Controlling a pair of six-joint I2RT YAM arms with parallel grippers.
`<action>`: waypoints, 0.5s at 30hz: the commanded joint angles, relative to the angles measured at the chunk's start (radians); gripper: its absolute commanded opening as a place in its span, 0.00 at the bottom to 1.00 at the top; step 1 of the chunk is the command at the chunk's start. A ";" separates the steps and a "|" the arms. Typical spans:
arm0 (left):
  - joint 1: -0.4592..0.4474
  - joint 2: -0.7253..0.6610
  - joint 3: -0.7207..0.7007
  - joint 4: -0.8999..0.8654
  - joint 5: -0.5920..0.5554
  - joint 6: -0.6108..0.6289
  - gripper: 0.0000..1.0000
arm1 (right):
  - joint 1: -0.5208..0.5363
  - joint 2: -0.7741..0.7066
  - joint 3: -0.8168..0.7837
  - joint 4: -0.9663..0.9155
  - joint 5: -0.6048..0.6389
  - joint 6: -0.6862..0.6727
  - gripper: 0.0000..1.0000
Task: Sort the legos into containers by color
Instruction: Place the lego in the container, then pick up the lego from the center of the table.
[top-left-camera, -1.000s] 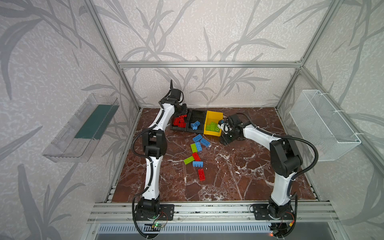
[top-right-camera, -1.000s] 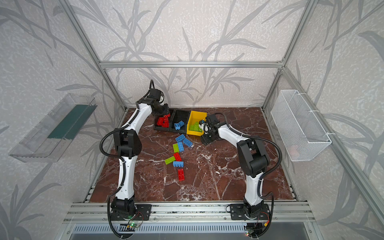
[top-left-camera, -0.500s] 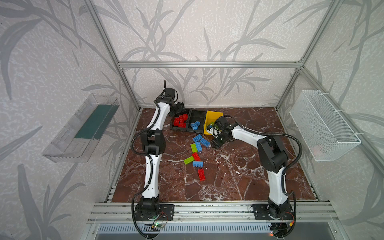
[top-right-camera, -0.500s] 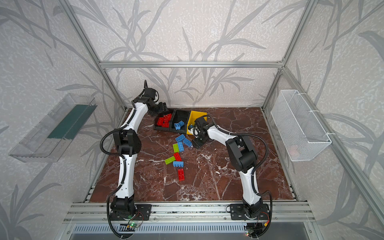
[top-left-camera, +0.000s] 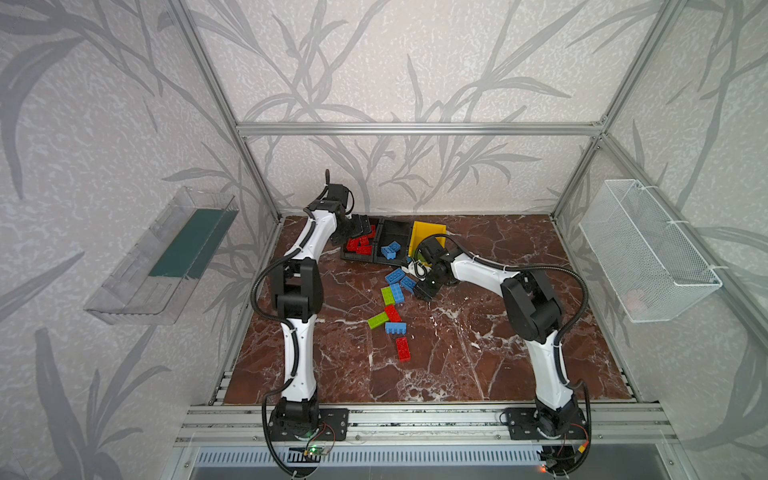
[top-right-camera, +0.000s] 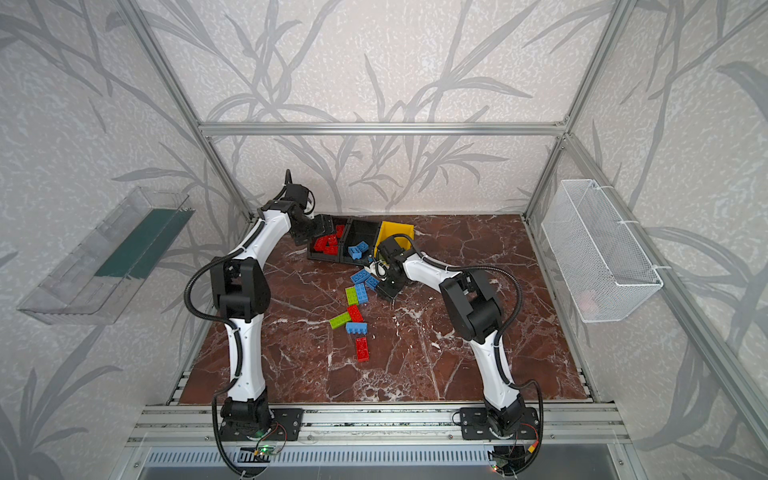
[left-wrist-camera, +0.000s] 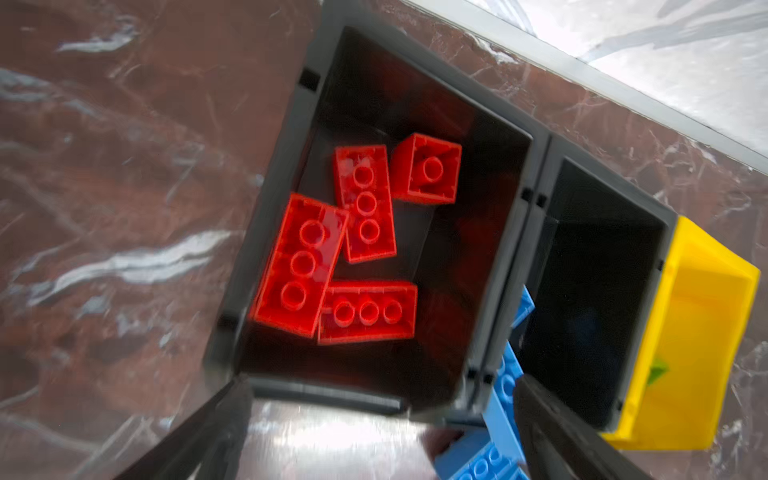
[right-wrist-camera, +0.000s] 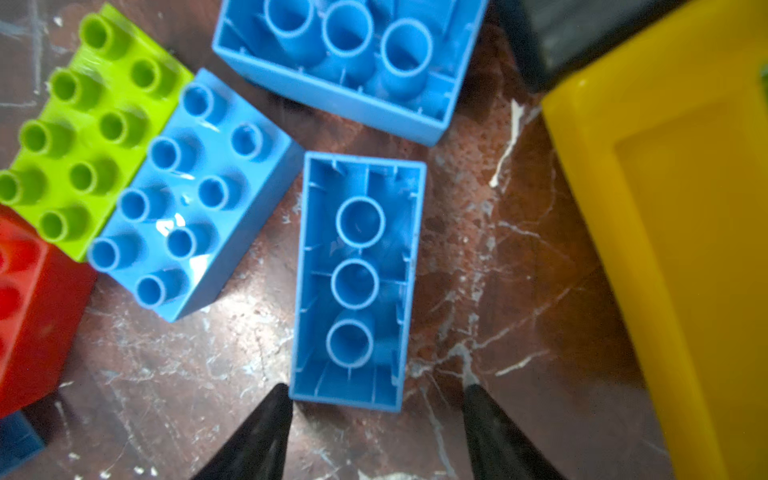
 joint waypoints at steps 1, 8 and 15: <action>0.004 -0.109 -0.115 0.094 -0.008 0.005 0.98 | 0.013 0.052 0.082 -0.051 0.013 -0.066 0.66; 0.018 -0.202 -0.253 0.135 -0.028 0.008 0.98 | 0.038 0.152 0.234 -0.131 0.008 -0.081 0.66; 0.023 -0.278 -0.345 0.179 -0.024 0.008 0.98 | 0.038 0.196 0.276 -0.154 0.028 -0.059 0.55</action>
